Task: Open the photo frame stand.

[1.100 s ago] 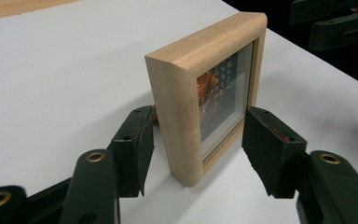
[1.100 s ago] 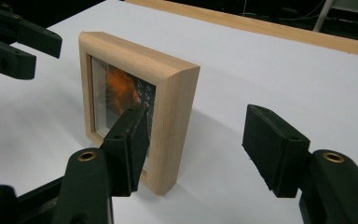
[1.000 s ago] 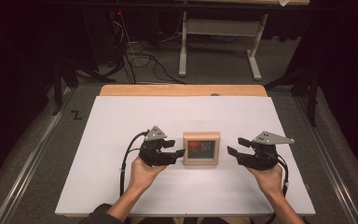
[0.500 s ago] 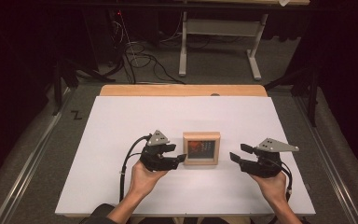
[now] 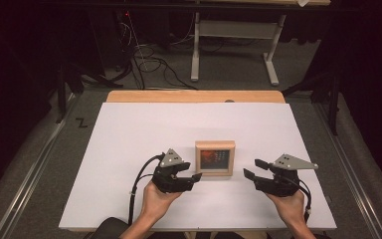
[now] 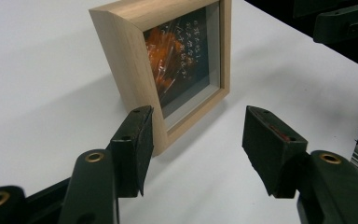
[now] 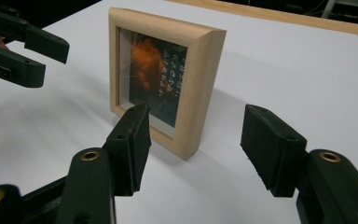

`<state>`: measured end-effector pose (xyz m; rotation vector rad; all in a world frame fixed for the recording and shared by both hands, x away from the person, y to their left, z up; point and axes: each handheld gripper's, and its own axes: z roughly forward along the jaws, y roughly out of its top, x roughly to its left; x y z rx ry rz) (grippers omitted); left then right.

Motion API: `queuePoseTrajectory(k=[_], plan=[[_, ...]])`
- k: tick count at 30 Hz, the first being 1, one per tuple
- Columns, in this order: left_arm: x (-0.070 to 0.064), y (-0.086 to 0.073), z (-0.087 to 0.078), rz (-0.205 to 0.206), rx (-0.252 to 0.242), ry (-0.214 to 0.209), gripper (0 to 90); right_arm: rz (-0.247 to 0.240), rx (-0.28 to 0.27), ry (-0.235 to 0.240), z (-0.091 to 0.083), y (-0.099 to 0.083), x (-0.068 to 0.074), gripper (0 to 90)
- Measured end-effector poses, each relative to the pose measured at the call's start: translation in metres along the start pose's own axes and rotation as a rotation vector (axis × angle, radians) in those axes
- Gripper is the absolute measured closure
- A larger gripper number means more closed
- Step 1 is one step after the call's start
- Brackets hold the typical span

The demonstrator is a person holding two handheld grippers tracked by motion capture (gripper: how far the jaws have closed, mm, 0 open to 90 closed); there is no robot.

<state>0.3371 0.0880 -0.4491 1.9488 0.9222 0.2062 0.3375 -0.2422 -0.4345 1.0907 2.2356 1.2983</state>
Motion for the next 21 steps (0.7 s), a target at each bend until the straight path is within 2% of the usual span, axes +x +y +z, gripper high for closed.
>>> queuePoseTrajectory(k=[9,12,16,19,21], plan=[[-0.002,-0.007,0.001,0.004,0.008,0.014,42.5,-0.012,0.006,0.018,0.003,-0.005,0.008,42.7],[0.000,-0.010,0.000,0.005,0.005,0.028,42.1,-0.013,-0.007,0.009,0.002,-0.005,0.007,42.7],[0.004,-0.013,0.002,0.004,0.011,0.040,41.3,0.016,-0.023,0.001,0.003,-0.010,0.003,42.7],[0.004,-0.014,0.003,0.009,0.012,0.045,41.2,0.015,-0.021,-0.001,0.003,-0.013,0.001,42.8],[0.004,-0.015,0.004,0.014,0.013,0.049,41.1,-0.003,-0.015,-0.013,0.004,-0.014,0.000,42.8]])
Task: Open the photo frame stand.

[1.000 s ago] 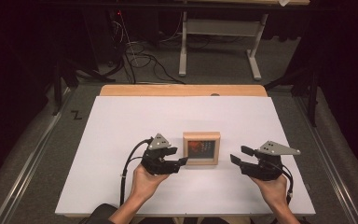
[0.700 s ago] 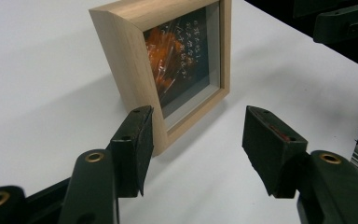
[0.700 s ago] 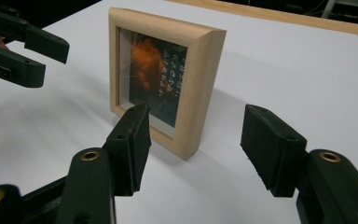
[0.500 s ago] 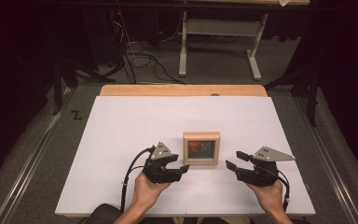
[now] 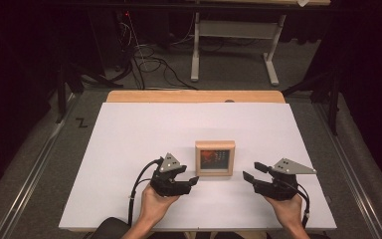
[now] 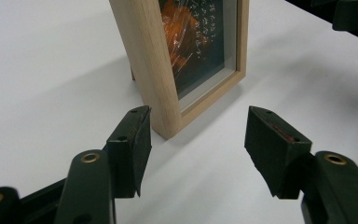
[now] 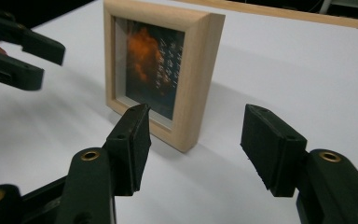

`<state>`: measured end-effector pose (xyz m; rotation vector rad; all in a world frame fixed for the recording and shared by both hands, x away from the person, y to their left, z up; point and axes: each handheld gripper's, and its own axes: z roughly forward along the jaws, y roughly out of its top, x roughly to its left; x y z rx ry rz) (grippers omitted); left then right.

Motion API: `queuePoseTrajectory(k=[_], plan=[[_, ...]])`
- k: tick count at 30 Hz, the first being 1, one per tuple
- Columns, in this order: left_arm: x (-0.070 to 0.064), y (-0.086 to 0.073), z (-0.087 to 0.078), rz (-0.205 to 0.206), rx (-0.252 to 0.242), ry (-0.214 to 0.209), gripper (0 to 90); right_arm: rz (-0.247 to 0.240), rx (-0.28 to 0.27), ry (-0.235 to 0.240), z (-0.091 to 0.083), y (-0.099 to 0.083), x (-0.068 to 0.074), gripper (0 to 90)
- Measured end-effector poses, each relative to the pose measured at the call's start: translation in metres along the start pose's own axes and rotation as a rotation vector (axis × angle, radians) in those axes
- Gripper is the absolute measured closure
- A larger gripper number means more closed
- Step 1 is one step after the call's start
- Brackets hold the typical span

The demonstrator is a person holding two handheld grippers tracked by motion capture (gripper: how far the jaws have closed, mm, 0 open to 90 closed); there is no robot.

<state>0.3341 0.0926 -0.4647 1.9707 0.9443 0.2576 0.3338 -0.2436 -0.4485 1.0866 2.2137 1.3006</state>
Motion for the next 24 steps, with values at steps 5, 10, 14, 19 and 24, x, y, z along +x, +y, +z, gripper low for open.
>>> queuePoseTrajectory(k=[5,10,14,19,24], plan=[[0.001,-0.003,0.004,-0.003,0.009,-0.001,41.0,-0.011,0.034,-0.013,0.006,-0.006,-0.002,42.7],[0.004,-0.006,0.007,0.006,0.018,0.015,40.5,-0.015,0.037,-0.016,0.008,-0.007,-0.004,42.7],[0.009,-0.008,0.010,-0.017,0.022,0.015,40.5,-0.020,0.045,-0.026,0.011,-0.008,-0.004,42.6],[0.015,-0.009,0.010,-0.025,0.021,0.032,40.5,-0.007,0.065,-0.044,0.016,-0.011,-0.010,42.4],[0.019,-0.010,0.012,-0.015,0.030,0.069,40.5,0.009,0.072,-0.058,0.018,-0.013,-0.017,42.0]])
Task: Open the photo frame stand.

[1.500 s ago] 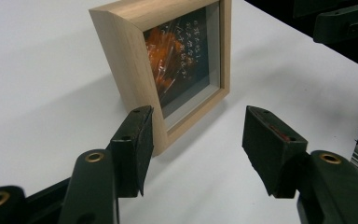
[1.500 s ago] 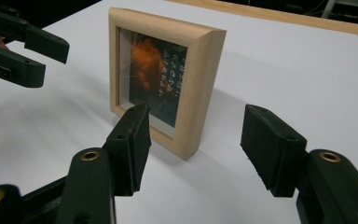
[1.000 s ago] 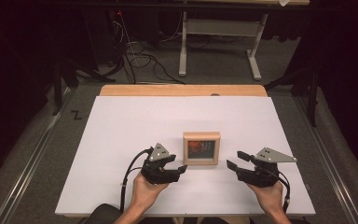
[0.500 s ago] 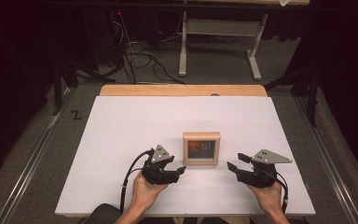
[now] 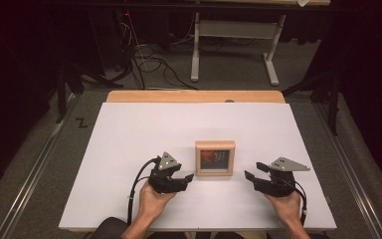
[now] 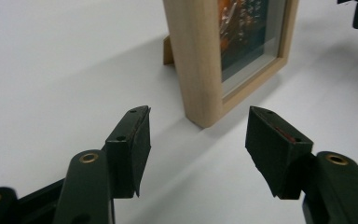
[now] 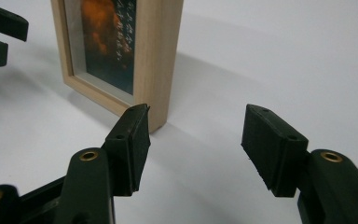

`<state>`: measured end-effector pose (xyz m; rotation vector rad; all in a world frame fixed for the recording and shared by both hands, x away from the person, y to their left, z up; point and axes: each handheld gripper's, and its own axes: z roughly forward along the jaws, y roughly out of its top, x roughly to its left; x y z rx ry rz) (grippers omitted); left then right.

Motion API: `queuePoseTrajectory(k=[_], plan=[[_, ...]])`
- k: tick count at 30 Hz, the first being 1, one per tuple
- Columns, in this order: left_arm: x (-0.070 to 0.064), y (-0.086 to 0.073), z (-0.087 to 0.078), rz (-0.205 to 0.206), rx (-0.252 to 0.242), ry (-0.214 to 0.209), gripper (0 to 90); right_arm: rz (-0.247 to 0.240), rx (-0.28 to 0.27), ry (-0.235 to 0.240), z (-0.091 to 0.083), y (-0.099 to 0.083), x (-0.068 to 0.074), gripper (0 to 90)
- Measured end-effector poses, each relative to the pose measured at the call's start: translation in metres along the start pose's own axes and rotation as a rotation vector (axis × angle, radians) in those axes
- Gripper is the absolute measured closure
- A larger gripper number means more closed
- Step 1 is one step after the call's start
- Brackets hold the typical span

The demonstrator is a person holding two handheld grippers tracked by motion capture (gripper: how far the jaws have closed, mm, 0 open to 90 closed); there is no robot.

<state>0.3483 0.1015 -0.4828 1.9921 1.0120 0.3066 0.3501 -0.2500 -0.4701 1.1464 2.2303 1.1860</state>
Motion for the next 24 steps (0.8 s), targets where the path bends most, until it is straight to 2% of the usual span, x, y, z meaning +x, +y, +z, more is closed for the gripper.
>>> queuePoseTrajectory(k=[1,4,9,12,16,18,21,24], plan=[[0.001,0.000,0.003,0.015,0.012,0.019,40.1,0.000,0.011,-0.002,0.002,-0.002,-0.003,41.6],[0.002,-0.001,0.006,0.031,0.027,0.040,39.2,0.005,0.038,-0.010,0.006,-0.004,-0.006,41.3],[0.009,-0.001,0.010,0.006,0.051,0.044,38.9,0.024,0.051,-0.023,0.008,-0.007,-0.011,41.2],[0.012,0.000,0.011,-0.009,0.049,0.044,39.0,0.028,0.054,-0.021,0.008,-0.008,-0.012,41.2],[0.014,-0.001,0.013,-0.010,0.069,0.047,38.8,0.007,0.075,-0.021,0.011,-0.010,-0.012,40.9],[0.015,-0.001,0.014,-0.020,0.067,0.050,38.8,0.012,0.082,-0.021,0.011,-0.011,-0.012,40.9],[0.018,-0.001,0.014,-0.026,0.069,0.053,38.6,0.017,0.067,-0.022,0.008,-0.010,-0.015,40.9],[0.019,-0.001,0.013,-0.034,0.068,0.050,38.6,0.045,0.059,-0.029,0.005,-0.011,-0.019,40.9]])
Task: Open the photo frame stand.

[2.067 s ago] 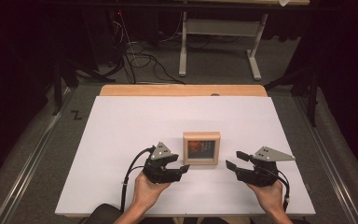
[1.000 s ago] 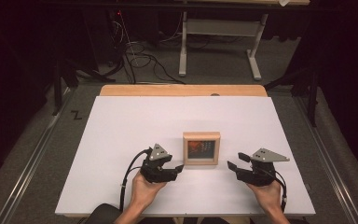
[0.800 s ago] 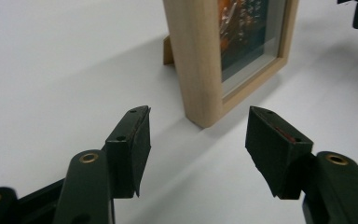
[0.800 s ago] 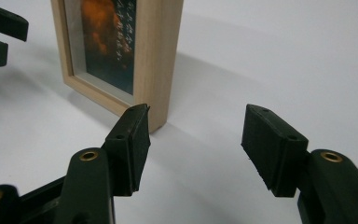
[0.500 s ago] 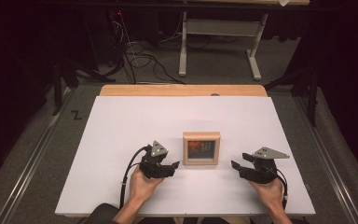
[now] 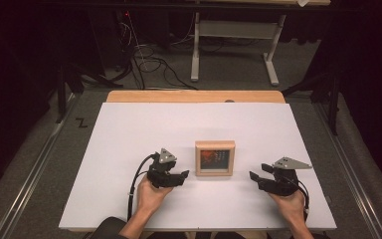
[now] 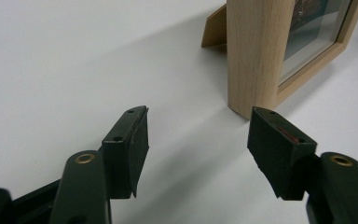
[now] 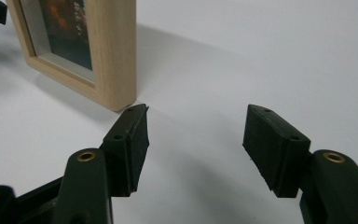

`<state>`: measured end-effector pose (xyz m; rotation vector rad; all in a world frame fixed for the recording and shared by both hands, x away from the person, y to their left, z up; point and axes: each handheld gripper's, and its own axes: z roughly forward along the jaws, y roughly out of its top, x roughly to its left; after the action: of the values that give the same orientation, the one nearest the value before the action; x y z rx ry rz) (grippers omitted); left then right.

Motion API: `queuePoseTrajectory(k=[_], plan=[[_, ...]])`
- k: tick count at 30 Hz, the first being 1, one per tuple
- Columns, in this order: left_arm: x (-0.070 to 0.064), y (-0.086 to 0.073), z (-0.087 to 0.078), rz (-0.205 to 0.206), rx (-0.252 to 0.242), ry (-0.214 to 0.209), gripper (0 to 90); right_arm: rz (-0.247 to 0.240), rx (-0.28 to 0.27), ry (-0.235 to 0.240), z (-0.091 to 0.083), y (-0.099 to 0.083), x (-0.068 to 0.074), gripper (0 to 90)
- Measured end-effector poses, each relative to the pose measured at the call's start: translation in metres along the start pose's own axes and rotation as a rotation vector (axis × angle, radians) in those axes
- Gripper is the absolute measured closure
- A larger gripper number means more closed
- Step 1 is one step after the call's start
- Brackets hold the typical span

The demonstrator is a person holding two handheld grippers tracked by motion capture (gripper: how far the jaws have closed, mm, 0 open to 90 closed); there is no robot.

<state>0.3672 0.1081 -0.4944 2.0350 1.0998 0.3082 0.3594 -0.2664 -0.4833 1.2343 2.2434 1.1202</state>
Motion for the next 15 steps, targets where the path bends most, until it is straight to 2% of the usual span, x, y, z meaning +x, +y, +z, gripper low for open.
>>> queuePoseTrajectory(k=[5,15], plan=[[-0.0016,-0.0002,0.0026,0.004,0.017,-0.006,38.7,0.009,0.017,-0.006,0.0006,-0.0014,-0.0031,40.5],[0.0014,0.0001,0.0030,-0.020,0.021,0.004,38.5,-0.001,0.018,0.007,0.0018,-0.0017,-0.0030,38.5]])
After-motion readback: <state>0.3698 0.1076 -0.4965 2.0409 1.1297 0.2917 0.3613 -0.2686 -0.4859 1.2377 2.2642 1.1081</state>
